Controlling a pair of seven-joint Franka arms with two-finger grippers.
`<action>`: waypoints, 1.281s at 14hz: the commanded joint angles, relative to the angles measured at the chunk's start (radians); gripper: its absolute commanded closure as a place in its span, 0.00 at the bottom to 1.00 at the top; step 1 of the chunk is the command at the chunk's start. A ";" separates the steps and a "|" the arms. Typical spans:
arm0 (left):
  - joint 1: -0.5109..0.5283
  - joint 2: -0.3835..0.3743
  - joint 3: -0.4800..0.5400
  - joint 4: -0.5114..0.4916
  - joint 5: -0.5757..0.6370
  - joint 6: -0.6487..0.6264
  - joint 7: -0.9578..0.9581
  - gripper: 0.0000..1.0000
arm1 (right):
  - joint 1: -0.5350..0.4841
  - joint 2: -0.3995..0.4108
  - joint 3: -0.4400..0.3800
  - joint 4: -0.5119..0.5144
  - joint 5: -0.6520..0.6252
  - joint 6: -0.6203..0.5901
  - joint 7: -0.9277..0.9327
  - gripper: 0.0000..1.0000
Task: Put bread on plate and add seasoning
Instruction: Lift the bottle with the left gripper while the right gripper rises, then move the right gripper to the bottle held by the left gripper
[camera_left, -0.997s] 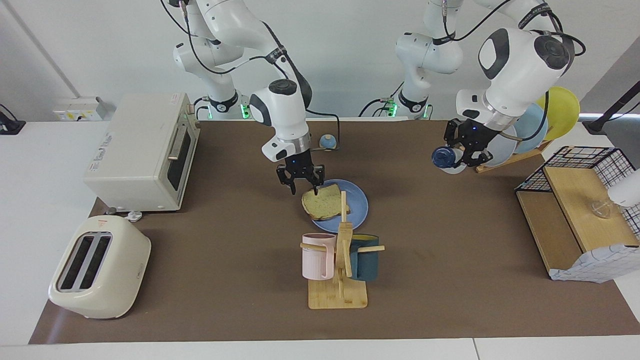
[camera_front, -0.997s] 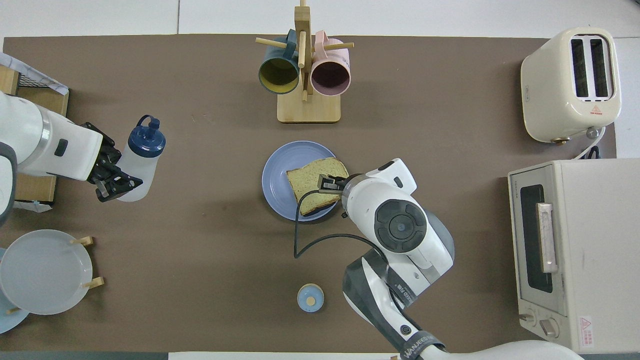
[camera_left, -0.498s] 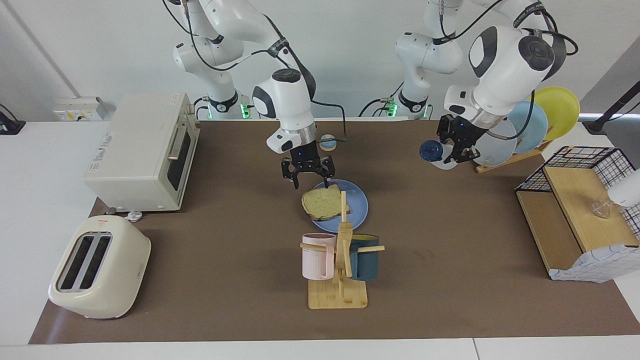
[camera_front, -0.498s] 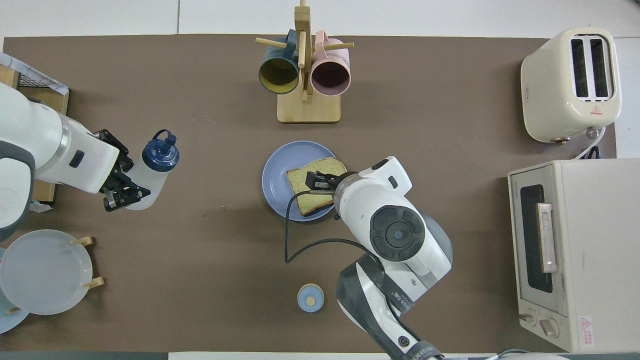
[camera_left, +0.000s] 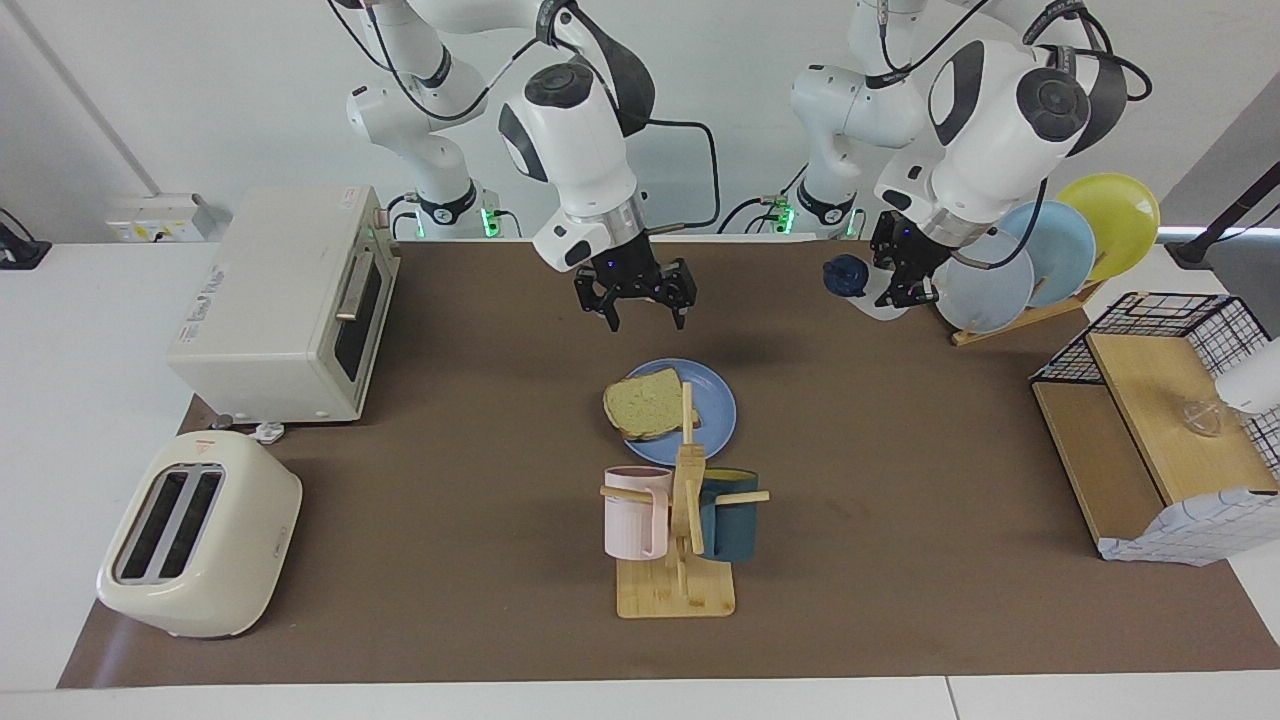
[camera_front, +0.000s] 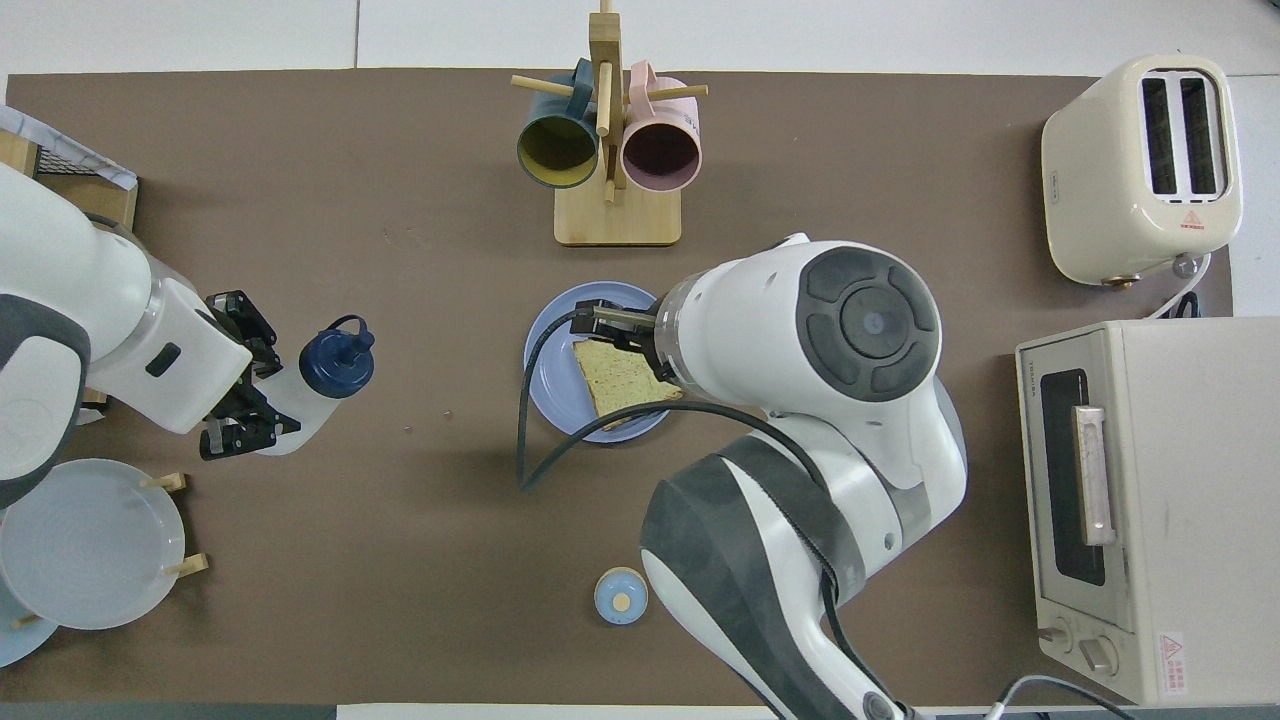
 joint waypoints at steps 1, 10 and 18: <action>-0.006 -0.040 -0.017 -0.037 0.027 -0.009 0.009 1.00 | -0.004 0.025 0.006 0.125 0.121 -0.060 -0.013 0.00; -0.006 -0.089 -0.060 -0.138 0.025 0.066 -0.022 1.00 | 0.063 -0.023 0.014 0.185 0.284 -0.020 0.081 0.00; -0.006 -0.094 -0.065 -0.149 0.016 0.094 -0.047 1.00 | 0.134 0.026 0.015 0.144 0.218 0.124 0.064 0.24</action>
